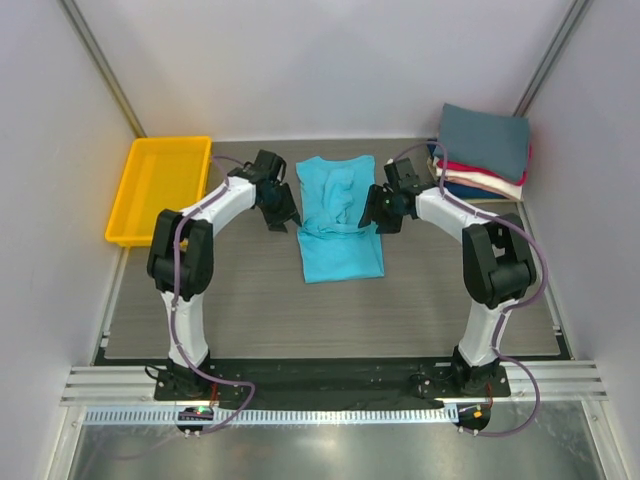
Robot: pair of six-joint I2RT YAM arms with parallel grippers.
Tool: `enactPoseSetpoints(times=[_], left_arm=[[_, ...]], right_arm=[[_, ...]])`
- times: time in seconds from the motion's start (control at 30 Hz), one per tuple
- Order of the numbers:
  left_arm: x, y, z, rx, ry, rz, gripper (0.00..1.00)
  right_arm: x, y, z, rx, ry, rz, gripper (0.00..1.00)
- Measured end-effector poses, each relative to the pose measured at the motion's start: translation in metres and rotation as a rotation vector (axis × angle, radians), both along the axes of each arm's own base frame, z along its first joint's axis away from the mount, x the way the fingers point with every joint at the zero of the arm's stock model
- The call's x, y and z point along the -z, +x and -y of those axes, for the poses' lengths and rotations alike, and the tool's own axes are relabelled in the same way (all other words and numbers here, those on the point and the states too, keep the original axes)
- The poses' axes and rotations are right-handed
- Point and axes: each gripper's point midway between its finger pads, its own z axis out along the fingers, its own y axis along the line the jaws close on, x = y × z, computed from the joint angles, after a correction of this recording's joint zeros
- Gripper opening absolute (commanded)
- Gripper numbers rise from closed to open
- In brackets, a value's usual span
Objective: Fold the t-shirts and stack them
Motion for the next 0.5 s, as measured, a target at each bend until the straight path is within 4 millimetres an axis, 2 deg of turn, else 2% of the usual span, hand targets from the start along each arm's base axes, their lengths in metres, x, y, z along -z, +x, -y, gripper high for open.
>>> enactPoseSetpoints(times=[0.17, 0.33, 0.5], left_arm=[[0.011, 0.007, 0.006, 0.008, -0.019, 0.004, 0.46], [0.027, 0.009, 0.009, 0.012, -0.022, -0.016, 0.46], [0.035, 0.01, 0.01, 0.014, -0.024, -0.027, 0.45]], right_arm=[[0.006, 0.007, -0.002, -0.003, 0.007, 0.012, 0.59], [0.022, 0.011, -0.004, -0.009, 0.001, -0.011, 0.58], [0.035, 0.016, -0.006, -0.013, -0.005, -0.03, 0.48]])
